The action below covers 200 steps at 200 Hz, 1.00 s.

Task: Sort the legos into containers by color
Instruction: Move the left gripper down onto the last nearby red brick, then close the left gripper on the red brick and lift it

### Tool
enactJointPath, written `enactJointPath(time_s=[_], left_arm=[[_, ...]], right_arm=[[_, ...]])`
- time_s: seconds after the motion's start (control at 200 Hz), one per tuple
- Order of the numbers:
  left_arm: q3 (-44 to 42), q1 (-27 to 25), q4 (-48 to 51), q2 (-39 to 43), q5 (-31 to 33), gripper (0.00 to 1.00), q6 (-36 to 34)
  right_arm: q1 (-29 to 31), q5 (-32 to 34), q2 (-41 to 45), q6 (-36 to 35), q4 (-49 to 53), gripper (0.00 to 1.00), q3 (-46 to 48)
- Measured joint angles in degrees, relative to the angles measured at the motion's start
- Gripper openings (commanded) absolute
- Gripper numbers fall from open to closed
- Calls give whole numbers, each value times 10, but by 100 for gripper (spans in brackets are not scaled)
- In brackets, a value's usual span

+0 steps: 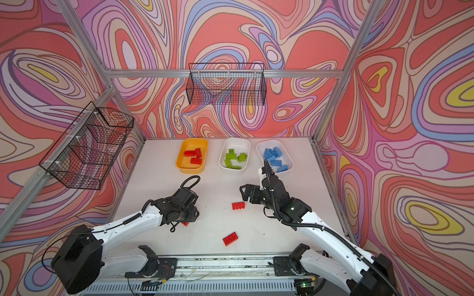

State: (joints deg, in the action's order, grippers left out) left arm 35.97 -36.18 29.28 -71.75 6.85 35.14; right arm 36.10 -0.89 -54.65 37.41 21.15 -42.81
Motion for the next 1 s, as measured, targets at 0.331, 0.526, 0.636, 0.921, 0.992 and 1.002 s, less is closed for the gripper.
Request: enactJointPath(time_s=[0.331,0.526,0.636,0.921,0.992,1.002], left_arm=[[-15,-13,-17,-38,-6,40,28],[-15,-37,-22,-49,0,25,46],[-12,-44,-28,-56,4,18,56],[20,-47,-20,-91,18,12,60],[32,-47,-18,-104,20,12,58],[34,-47,-18,-106,21,12,58]], right_arm=[[0,1,10,7,4,98,7],[0,2,9,7,3,98,8],[0,2,6,6,3,98,9],[0,2,4,6,3,98,12],[0,3,4,6,3,98,12],[0,4,4,6,3,98,12]])
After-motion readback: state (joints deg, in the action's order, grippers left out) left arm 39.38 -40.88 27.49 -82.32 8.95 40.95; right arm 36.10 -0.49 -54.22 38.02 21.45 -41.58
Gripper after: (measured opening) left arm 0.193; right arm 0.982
